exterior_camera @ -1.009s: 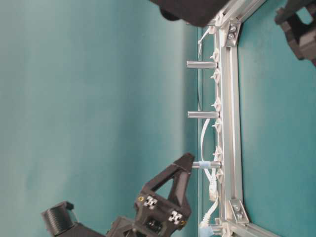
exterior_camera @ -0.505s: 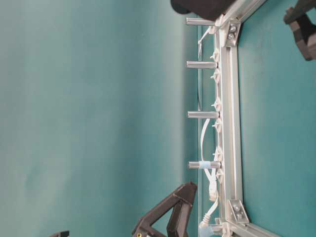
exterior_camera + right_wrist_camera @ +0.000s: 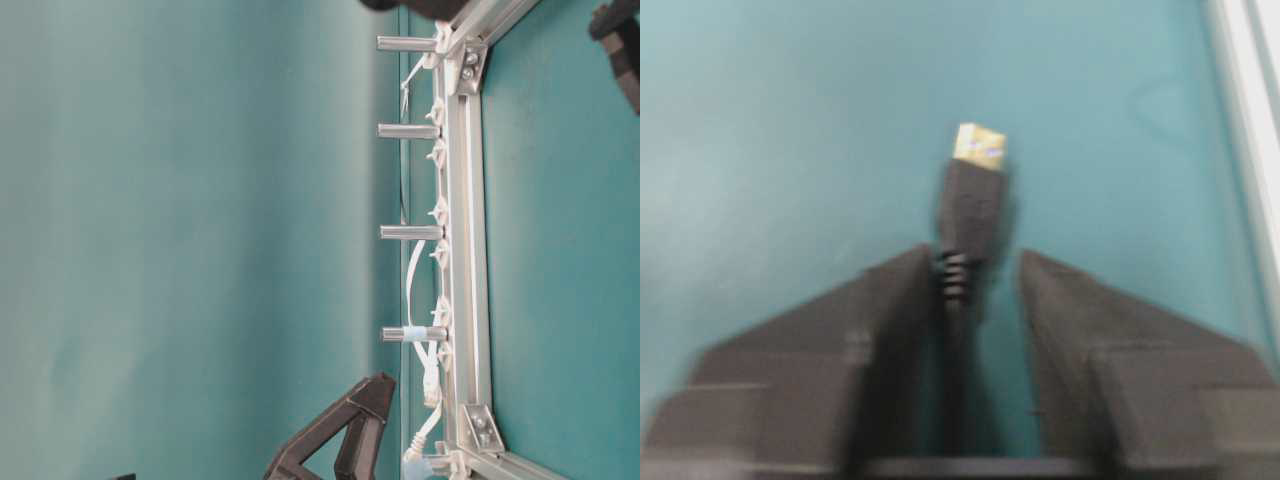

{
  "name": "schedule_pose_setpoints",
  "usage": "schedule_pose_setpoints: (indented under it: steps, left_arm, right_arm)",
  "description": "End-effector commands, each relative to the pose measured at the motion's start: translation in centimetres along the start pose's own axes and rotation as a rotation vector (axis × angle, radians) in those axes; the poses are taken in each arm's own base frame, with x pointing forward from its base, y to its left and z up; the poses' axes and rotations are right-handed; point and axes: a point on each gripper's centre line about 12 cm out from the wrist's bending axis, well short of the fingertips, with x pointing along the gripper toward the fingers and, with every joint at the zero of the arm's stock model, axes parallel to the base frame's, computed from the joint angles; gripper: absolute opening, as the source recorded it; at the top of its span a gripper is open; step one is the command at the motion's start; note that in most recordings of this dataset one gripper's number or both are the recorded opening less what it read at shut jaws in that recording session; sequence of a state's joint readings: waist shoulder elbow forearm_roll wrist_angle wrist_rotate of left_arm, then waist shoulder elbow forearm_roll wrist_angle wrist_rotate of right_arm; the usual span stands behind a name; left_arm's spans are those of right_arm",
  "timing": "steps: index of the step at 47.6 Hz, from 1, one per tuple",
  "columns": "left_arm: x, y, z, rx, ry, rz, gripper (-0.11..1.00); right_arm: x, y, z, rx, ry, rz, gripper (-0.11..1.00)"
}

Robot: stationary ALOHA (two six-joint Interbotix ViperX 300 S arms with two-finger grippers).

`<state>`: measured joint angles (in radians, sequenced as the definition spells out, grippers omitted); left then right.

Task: Insert the wire through the string loop located on the left side.
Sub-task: 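Close the right gripper on the black USB cable behind the plug, then lift the USB cable with the right gripper toward the frame's bottom rail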

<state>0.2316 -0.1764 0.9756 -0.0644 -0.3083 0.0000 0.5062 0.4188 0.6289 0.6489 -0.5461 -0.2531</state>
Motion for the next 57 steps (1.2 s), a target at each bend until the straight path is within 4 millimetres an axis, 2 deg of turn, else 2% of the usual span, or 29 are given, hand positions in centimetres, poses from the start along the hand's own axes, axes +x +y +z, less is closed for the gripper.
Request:
schedule_pose_setpoints:
  steps: [1,5,15,34,57]
  left_arm:
    - [-0.2,-0.2,1.0,0.002,-0.032,-0.005,0.8]
    - [-0.2,-0.2,1.0,0.002,-0.032,-0.005,0.8]
    - [-0.2,-0.2,1.0,0.002,-0.034,-0.006,0.8]
    - [-0.2,-0.2,1.1,0.004,-0.035,-0.006,0.8]
    - [-0.2,-0.6,1.2,0.009,-0.039,-0.017,0.8]
  right_arm:
    - [-0.5,0.2,-0.2,-0.003,0.018,0.01,0.25]
    - [-0.5,0.4,-0.4,-0.004,0.03,0.015,0.12]
    - [-0.4,0.6,-0.5,-0.003,0.054,0.025,0.11]
    - [-0.8,0.8,0.4,0.005,0.033,0.033,0.11]
    - [-2.3,0.5,3.5,0.034,-0.021,0.048,0.11]
